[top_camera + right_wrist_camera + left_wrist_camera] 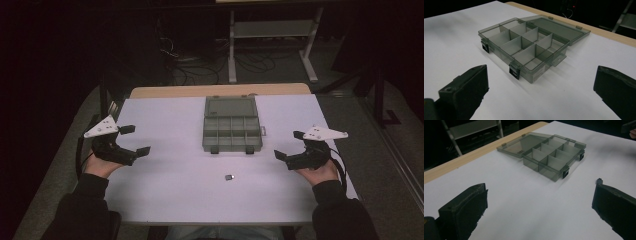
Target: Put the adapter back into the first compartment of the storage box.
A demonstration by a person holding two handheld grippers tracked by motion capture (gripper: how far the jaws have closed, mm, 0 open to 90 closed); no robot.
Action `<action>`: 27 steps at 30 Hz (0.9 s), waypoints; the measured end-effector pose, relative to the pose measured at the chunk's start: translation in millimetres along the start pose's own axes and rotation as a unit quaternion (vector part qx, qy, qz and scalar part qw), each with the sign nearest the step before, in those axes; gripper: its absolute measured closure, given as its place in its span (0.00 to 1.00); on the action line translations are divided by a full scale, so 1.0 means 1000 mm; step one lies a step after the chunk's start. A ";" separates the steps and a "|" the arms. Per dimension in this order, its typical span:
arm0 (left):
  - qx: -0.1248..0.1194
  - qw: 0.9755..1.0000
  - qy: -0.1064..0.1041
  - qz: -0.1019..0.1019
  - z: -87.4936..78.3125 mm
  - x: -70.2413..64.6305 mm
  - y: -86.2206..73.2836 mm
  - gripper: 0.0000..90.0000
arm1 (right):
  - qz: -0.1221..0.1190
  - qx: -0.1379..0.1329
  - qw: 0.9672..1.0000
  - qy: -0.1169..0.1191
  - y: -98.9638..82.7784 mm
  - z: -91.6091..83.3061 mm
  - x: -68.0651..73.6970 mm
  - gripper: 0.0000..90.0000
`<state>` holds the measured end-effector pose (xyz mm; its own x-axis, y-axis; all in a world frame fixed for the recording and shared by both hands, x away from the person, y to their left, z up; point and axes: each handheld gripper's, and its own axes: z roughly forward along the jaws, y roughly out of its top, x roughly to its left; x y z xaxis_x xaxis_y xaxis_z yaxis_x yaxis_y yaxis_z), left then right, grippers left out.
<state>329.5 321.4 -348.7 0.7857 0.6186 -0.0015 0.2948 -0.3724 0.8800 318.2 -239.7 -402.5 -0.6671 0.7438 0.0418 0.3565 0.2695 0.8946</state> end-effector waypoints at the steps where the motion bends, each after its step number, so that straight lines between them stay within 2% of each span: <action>1: 0.000 1.000 0.000 0.000 0.000 0.000 0.000 0.00 | 0.000 0.000 1.000 0.000 0.000 0.000 0.000 0.00; 5: 0.013 1.000 -0.007 0.016 0.006 -0.004 0.009 0.00 | 0.000 0.003 1.000 0.002 0.000 0.001 0.000 0.00; 18: 0.035 0.999 -0.026 0.032 0.025 -0.013 0.025 0.00 | 0.000 0.003 1.000 0.003 0.000 0.001 0.000 0.00; 27: 0.058 0.996 -0.045 0.047 0.044 -0.022 0.038 0.00 | 0.004 0.008 1.000 0.004 -0.002 0.002 0.000 0.00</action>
<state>347.6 263.5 -336.1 0.8571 0.5143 0.0310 0.2745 -0.5068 0.8172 318.9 -239.5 -404.7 -0.6702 0.7403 0.0523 0.3716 0.2737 0.8871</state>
